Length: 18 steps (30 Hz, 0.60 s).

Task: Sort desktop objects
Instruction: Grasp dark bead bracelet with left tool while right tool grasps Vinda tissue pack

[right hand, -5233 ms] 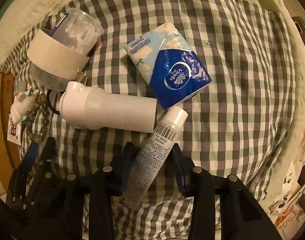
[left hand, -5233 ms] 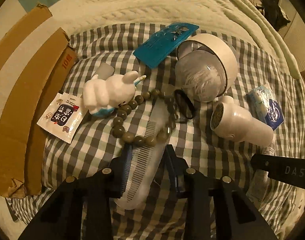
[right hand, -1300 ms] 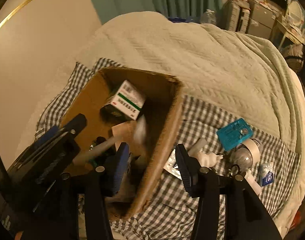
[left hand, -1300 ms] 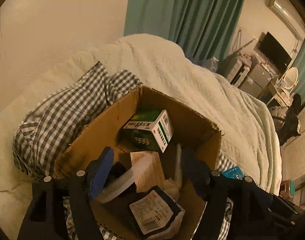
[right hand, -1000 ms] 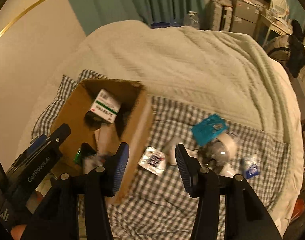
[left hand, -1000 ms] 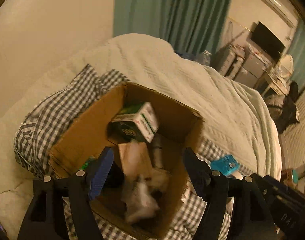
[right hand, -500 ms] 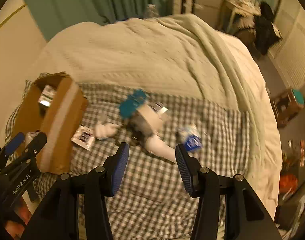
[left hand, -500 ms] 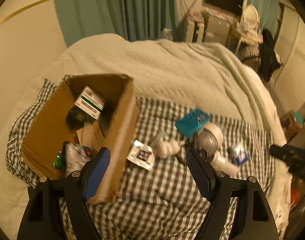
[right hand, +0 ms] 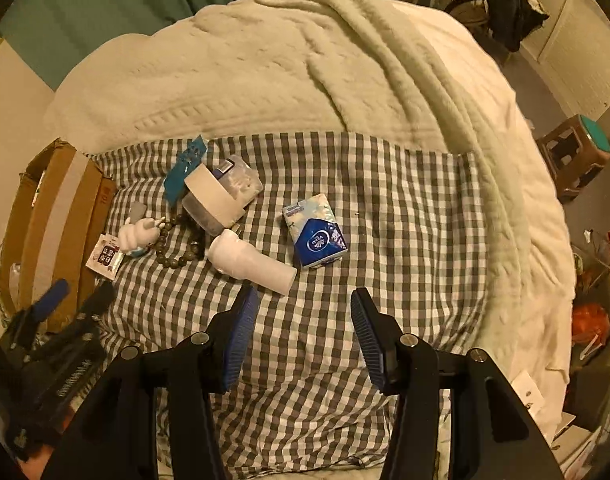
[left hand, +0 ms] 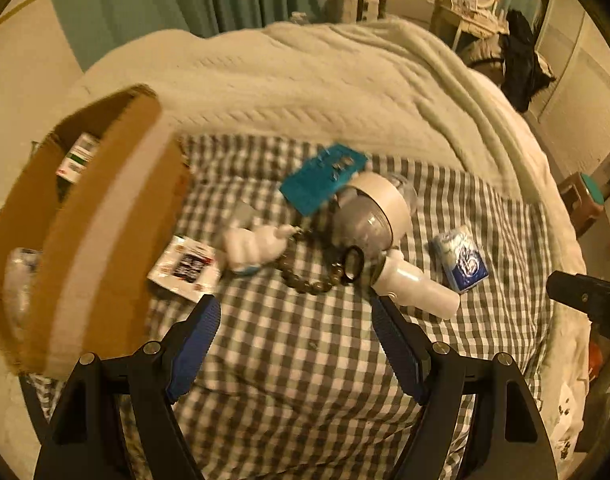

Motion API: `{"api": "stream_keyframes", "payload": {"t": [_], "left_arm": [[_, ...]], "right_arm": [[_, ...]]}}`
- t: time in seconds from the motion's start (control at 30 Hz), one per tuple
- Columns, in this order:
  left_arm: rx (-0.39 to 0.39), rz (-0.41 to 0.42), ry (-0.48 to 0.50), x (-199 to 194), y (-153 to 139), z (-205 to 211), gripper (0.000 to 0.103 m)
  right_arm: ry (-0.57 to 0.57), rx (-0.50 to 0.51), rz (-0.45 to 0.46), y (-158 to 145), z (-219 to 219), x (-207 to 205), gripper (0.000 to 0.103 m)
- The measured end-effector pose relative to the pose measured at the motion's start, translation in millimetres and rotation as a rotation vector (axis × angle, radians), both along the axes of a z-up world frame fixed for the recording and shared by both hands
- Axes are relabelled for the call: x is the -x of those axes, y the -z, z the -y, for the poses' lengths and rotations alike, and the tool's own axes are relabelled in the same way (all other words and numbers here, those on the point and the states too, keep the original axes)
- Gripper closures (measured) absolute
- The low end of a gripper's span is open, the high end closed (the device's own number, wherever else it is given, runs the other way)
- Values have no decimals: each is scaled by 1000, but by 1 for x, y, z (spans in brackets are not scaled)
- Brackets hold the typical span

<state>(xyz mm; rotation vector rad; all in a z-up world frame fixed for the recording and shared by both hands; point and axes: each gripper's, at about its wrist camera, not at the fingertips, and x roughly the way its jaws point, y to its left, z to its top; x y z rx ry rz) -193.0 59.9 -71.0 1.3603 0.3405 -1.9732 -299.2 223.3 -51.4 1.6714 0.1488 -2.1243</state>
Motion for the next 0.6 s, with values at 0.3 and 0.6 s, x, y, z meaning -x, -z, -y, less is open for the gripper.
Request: {"api": "stream_keyframes", "payload": {"t": [0.3, 0.6], "left_arm": [[-33, 62, -66, 19, 42, 30, 22], [-110, 91, -135, 25, 83, 63, 22]], "right_arm": [[-69, -16, 30, 35, 12, 25, 55], [-142, -105, 23, 74, 32, 50, 30]]}}
